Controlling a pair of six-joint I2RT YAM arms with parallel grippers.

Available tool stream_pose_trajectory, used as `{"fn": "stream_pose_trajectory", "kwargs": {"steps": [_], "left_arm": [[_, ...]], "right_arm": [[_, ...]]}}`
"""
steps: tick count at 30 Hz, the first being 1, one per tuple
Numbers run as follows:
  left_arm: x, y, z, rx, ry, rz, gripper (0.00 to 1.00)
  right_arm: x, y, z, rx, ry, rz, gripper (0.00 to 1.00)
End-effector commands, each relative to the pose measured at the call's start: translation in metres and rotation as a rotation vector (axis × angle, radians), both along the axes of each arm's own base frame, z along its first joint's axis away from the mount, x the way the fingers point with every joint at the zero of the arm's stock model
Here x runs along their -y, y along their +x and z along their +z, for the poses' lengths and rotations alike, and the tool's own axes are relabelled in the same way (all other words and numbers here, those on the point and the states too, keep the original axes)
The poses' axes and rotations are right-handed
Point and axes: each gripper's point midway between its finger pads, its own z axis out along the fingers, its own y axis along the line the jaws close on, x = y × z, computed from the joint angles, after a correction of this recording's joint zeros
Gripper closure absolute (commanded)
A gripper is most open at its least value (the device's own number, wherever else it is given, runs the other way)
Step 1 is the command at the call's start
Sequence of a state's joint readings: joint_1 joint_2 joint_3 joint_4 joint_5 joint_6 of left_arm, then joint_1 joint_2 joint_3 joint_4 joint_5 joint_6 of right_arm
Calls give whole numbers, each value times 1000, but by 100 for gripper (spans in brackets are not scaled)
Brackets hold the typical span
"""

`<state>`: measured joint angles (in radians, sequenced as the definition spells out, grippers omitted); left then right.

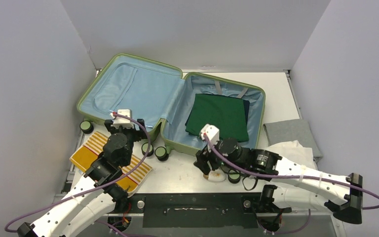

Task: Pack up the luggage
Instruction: Pick up the makeup from the center of the board.

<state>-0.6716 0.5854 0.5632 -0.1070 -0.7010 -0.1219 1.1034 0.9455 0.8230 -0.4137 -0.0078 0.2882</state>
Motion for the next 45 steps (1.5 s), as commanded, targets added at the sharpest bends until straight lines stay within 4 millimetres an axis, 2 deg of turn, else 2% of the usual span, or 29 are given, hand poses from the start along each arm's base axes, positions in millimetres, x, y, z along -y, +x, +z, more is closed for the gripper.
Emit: {"fn": "stream_pose_trajectory", "kwargs": {"steps": [1, 5, 9, 16, 22, 29, 35, 38, 41, 45], "left_arm": [[11, 6, 13, 48, -48, -57, 22], [10, 5, 10, 36, -47, -52, 22], [8, 1, 11, 36, -53, -56, 22], [8, -4, 17, 57, -85, -75, 22], [13, -5, 20, 63, -99, -101, 22], [15, -5, 21, 63, -103, -115, 22], [14, -6, 22, 68, -106, -113, 22], [12, -7, 22, 69, -104, -104, 22], [11, -8, 22, 73, -106, -102, 22], [12, -7, 21, 67, -102, -103, 22]], "right_arm": [[4, -23, -30, 33, -144, 30, 37], [-9, -41, -63, 59, -280, 73, 37], [-6, -40, -94, 40, -404, 9, 37], [14, -46, -112, -72, -469, -108, 27], [37, -53, -140, -194, -416, -284, 23], [54, -34, -152, -137, -441, -466, 20], [52, -13, -144, -93, -335, -573, 19], [57, -4, -151, -133, -297, -613, 19], [58, -5, -164, -190, -292, -589, 20], [44, -19, -173, -239, -291, -488, 22]]}}
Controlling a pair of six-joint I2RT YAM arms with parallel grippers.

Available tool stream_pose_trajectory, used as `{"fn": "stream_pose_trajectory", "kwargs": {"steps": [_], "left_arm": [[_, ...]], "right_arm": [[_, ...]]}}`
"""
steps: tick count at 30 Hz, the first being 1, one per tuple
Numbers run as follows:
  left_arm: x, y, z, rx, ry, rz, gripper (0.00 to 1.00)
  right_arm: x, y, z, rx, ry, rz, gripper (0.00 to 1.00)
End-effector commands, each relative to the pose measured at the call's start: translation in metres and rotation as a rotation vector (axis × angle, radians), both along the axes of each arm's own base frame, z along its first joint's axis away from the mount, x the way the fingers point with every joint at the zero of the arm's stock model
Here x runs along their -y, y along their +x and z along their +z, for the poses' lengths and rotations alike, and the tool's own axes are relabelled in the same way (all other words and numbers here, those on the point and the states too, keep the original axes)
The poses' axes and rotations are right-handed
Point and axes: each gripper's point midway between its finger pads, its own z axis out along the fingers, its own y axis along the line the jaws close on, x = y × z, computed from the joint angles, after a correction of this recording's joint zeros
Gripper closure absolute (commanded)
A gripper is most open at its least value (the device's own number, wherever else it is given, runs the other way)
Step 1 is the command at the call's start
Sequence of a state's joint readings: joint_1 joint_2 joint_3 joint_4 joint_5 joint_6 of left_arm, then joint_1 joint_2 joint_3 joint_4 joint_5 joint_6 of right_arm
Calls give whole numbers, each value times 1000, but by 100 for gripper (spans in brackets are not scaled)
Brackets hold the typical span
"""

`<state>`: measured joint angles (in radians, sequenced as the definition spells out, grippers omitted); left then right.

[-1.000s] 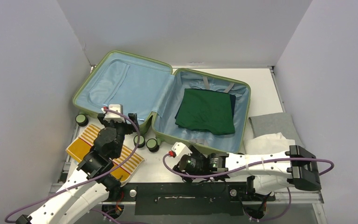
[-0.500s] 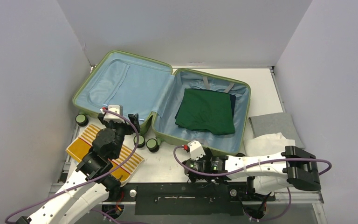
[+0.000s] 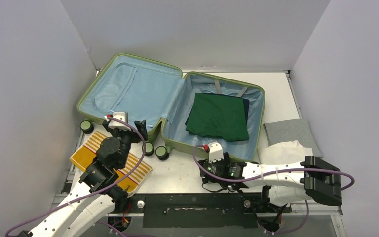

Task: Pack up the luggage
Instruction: Pick up the makeup from the center of the board.

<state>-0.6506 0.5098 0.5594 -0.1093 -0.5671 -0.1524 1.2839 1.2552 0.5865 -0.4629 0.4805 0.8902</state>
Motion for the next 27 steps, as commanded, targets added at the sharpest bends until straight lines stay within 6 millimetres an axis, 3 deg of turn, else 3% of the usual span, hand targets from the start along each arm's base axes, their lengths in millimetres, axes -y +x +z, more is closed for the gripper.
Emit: {"fn": "stream_pose_trajectory", "kwargs": {"steps": [1, 6, 11, 16, 23, 27], "left_arm": [[0, 2, 6, 16, -17, 6, 22], [0, 3, 6, 15, -16, 6, 22], [1, 3, 4, 11, -13, 2, 22], [2, 3, 4, 11, -15, -2, 22], [3, 3, 4, 7, -14, -4, 22], [2, 3, 4, 9, -15, -3, 22]], "right_arm": [[-22, -16, -11, -80, 75, 100, 23], [-51, -42, -2, -130, 145, 235, 24], [-39, -37, 6, -99, 66, 214, 22], [-26, -41, -12, -126, -27, 231, 22], [-46, -46, -29, -135, -85, 293, 25], [-61, -48, -26, -103, -93, 314, 33]]}}
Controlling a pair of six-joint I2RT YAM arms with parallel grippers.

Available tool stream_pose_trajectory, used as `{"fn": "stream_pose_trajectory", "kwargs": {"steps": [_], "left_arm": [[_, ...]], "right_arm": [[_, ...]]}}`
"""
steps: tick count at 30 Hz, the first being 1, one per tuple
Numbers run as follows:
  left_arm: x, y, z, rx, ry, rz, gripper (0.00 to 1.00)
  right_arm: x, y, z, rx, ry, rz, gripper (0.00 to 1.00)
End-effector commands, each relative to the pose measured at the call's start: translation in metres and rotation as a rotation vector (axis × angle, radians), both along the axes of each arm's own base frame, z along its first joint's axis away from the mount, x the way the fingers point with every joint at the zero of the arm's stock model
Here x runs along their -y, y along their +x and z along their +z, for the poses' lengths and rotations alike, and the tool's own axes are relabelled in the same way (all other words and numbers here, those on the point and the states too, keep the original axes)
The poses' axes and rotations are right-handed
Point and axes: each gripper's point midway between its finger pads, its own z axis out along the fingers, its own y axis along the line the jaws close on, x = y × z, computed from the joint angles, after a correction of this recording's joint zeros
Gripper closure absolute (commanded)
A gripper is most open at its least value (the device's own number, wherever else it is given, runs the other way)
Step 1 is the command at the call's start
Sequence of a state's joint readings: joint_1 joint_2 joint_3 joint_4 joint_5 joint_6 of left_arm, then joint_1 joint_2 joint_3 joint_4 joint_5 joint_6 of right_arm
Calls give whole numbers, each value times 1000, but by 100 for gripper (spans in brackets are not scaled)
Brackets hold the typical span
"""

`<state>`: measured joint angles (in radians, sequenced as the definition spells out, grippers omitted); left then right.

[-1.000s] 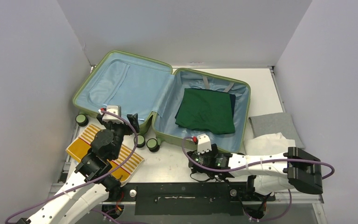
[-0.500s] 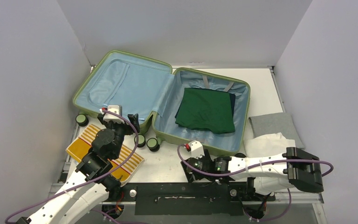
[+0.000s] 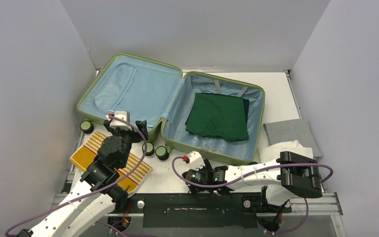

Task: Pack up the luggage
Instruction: Pick up the makeup from the center of the board, then place the makeup in the luggage.

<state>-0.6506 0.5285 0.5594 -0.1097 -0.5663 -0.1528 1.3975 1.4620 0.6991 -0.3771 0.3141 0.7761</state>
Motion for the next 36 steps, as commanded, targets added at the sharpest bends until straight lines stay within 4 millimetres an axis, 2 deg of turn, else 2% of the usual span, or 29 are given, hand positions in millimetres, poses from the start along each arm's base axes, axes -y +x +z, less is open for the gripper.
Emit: {"fn": "stream_pose_trajectory", "kwargs": {"steps": [1, 5, 9, 11, 14, 17, 20, 21, 22, 25, 26, 29, 33, 36], "left_arm": [[0, 0, 8, 23, -25, -2, 22], [0, 0, 10, 29, -30, -1, 22], [-1, -1, 12, 34, -33, 0, 22], [-2, -1, 13, 38, -36, 2, 22], [-4, -2, 14, 43, -39, 12, 22], [-9, -2, 16, 51, -46, 32, 22], [-12, -4, 17, 61, -54, 48, 22], [-13, -4, 18, 63, -56, 51, 22], [-13, -4, 18, 64, -57, 51, 22], [-14, -4, 16, 56, -56, 51, 22], [-13, -5, 15, 54, -56, 50, 22], [-12, -4, 15, 55, -58, 45, 22], [-7, -2, 14, 47, -55, 27, 22], [-8, -2, 14, 48, -55, 30, 22]], "right_arm": [[-4, -6, -6, 28, -51, 46, 37], [-10, -10, 11, 60, -44, 76, 59], [-18, -10, 47, 98, 1, 101, 71], [-23, -8, 71, 118, 39, 105, 74], [-38, 0, 121, 160, 136, 108, 76], [-46, 24, 168, 194, 228, 78, 76], [-42, 74, 209, 244, 323, 5, 76], [-36, 97, 218, 264, 349, -38, 76], [-24, 129, 227, 287, 376, -108, 76], [2, 192, 241, 340, 466, -247, 76], [10, 210, 240, 345, 487, -291, 76], [15, 255, 232, 334, 542, -366, 76], [5, 306, 227, 322, 653, -457, 76], [-6, 339, 211, 280, 745, -539, 76]]}}
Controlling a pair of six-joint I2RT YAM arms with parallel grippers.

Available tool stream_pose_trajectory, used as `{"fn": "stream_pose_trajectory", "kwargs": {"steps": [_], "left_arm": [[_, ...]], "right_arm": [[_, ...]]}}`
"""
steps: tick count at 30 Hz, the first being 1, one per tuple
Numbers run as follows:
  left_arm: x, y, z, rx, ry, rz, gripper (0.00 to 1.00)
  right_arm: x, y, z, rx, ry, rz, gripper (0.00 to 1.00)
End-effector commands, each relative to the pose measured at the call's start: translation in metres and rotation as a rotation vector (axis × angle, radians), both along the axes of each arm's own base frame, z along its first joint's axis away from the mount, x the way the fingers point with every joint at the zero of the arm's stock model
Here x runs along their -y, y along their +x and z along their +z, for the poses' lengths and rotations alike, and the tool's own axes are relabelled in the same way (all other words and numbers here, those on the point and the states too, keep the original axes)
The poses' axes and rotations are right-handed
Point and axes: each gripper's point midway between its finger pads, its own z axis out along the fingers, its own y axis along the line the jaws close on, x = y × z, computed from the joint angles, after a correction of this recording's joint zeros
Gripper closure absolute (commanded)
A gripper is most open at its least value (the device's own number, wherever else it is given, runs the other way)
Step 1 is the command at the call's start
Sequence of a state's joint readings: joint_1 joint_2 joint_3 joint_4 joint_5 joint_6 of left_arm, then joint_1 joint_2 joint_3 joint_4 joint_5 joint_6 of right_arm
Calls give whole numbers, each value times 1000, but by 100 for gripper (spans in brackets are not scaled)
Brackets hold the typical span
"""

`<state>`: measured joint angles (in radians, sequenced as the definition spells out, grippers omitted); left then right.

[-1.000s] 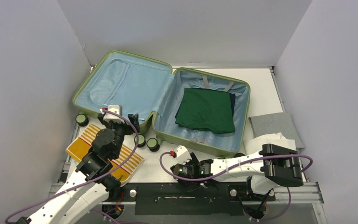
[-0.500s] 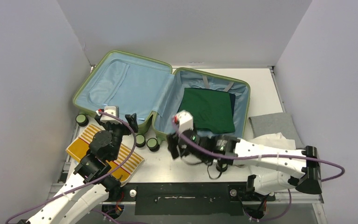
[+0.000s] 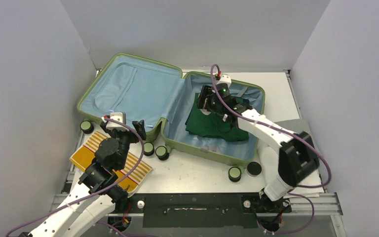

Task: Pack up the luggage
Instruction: Place the makeup in the luggage.

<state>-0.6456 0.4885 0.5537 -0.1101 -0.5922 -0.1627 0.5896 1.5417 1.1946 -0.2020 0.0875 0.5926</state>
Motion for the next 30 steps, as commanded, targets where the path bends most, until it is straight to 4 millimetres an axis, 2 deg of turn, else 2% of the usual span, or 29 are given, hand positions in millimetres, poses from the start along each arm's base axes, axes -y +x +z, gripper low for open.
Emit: {"fn": "stream_pose_trajectory", "kwargs": {"steps": [1, 4, 9, 11, 13, 16, 19, 30], "left_arm": [[0, 1, 8, 23, -27, -2, 22], [-1, 0, 9, 32, -32, 2, 22], [0, -2, 12, 41, -39, -11, 22], [0, -2, 12, 42, -38, -11, 22], [-2, -3, 13, 44, -40, -4, 22], [-4, -5, 14, 51, -44, -2, 22], [-6, -6, 16, 59, -49, 4, 22], [-2, -3, 12, 43, -36, -6, 21]], "right_arm": [[-37, 57, 23, 66, 276, -48, 76], [-54, 82, 9, 30, 370, -76, 78], [-83, 117, 2, 9, 459, -98, 77], [-91, 126, -2, -4, 491, -112, 72], [-95, 133, -14, -44, 502, -140, 55], [-96, 136, -31, -85, 500, -177, 44], [-98, 135, -33, -83, 494, -177, 39], [-105, 117, 1, -33, 530, -84, 17]]}}
